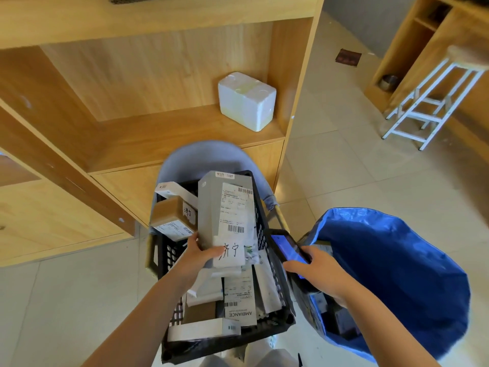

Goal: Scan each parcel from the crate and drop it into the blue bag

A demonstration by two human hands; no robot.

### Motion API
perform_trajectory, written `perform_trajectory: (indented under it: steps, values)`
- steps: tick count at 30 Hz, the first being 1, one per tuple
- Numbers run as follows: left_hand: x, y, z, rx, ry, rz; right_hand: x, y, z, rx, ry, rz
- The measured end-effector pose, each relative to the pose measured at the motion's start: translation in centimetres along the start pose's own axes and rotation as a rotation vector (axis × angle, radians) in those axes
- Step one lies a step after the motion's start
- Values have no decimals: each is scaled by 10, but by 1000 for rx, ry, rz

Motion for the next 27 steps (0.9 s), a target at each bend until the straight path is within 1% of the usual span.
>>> perform_trajectory:
  steps: [2,6,8,11,15,19,27]
  values:
    - [20,8,-7,45,-9,94,-13,-2,-2,-38,-27,-24]
    - [59,22,-19,147,-52,320,-39,-6,-3,-101,22,-77]
    - [70,27,-25,180,-72,377,-53,-4,0,-143,40,-110]
    - [76,31,-32,213,-77,405,-70,1,8,-190,37,-144]
    - [74,33,-39,222,-44,403,-77,5,17,-194,38,-144]
    - [69,34,-43,211,-32,398,-77,8,20,-186,76,-126]
    - [64,39,-42,198,-7,405,-66,16,25,-203,56,-128]
Point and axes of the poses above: each hand's wrist, its own y-axis away from the middle knuckle, its own z-axis out of the palm, x = y × z, the point moved 6 cm from there along -y, towards the middle knuckle, and after that the axes turned 1 degree about y, right-handed, at the moved point
